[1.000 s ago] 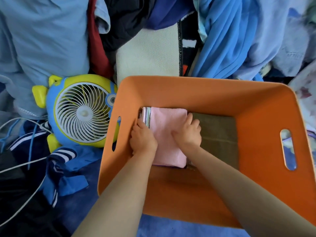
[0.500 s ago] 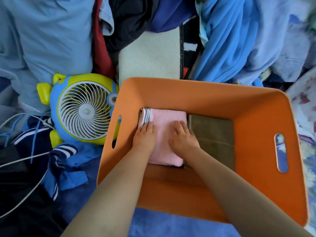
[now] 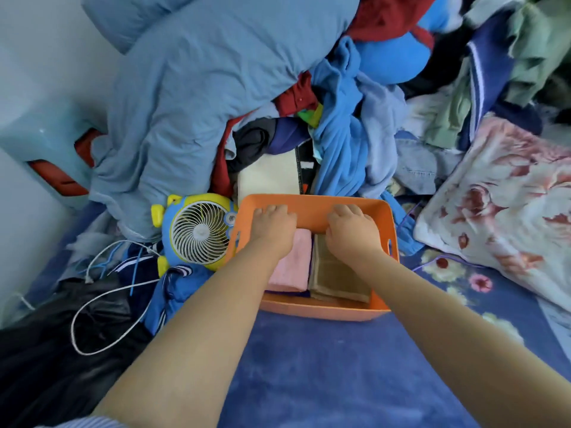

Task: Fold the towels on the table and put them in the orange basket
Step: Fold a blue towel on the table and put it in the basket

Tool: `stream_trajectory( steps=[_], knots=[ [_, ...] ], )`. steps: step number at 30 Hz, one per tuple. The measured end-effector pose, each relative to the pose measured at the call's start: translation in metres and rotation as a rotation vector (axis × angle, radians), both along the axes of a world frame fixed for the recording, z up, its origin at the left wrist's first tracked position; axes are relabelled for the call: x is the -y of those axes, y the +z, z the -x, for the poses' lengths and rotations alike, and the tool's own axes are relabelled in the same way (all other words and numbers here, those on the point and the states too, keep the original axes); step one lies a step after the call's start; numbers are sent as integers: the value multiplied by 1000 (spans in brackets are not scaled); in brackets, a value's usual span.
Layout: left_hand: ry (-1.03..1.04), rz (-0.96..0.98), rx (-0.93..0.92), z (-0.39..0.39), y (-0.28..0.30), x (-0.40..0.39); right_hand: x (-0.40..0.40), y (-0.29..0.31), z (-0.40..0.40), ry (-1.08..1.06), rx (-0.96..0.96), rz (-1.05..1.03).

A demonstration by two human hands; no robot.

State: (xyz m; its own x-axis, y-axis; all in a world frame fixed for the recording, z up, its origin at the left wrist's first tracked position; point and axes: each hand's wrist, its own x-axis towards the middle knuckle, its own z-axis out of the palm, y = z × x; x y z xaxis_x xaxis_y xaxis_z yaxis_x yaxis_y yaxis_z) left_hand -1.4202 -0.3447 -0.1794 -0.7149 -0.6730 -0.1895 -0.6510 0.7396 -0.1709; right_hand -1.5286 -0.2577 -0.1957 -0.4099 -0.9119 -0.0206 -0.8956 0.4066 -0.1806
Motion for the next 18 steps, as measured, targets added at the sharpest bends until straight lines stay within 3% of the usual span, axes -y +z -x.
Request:
stream_trajectory(
  steps=[9,18],
  knots=[
    [-135,114,-106,-8,131,-157,-164,130,-21,-204,-110,130],
    [-507,155,-134,-37,203,-355,-379,209,-87,-489,-290,224]
  ],
)
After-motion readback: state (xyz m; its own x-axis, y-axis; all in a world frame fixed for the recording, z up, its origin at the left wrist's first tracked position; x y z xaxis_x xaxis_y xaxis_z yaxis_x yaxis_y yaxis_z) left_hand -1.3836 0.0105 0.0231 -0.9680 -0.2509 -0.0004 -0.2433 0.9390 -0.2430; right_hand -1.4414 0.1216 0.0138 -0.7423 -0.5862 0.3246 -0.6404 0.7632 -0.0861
